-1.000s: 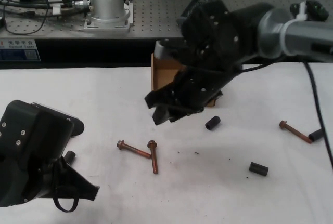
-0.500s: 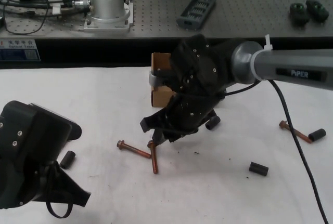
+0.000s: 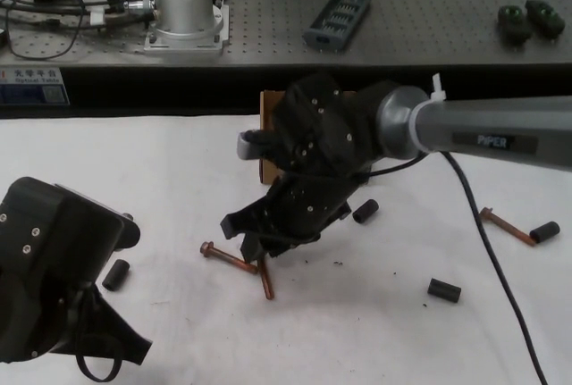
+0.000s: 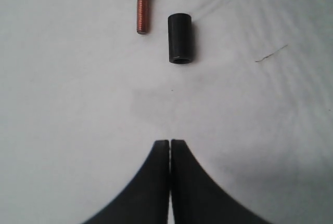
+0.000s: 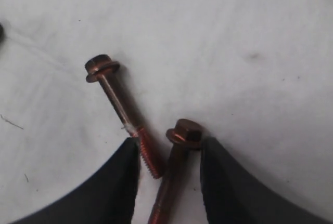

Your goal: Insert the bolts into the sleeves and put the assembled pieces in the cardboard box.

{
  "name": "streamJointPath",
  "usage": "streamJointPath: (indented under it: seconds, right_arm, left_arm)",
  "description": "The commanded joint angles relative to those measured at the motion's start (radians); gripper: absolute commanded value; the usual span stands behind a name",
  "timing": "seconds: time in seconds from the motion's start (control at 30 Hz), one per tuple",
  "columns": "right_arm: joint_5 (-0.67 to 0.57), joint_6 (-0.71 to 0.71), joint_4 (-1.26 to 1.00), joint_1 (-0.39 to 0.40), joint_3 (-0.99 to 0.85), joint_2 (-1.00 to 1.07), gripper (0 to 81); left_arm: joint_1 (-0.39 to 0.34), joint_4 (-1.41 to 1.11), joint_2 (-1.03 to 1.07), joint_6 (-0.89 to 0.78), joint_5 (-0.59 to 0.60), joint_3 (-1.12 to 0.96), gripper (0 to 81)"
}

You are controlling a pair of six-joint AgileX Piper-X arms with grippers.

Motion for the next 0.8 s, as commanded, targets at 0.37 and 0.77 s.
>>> streamJointPath:
  seconds: [0.37, 0.77]
  right_arm:
    - [-0.008, -0.040, 0.040, -0.003, 0.001, 0.049, 6.6]
    - [0.091, -0.129, 0.154, -0.046, 0.022, -0.150, 6.6]
  left_arm:
    - [-0.001, 0.003, -0.011, 0.001, -0.011, -0.001, 0.6]
    - [-0.001, -0.036, -0.011, 0.001, 0.051, -0.001, 0.6]
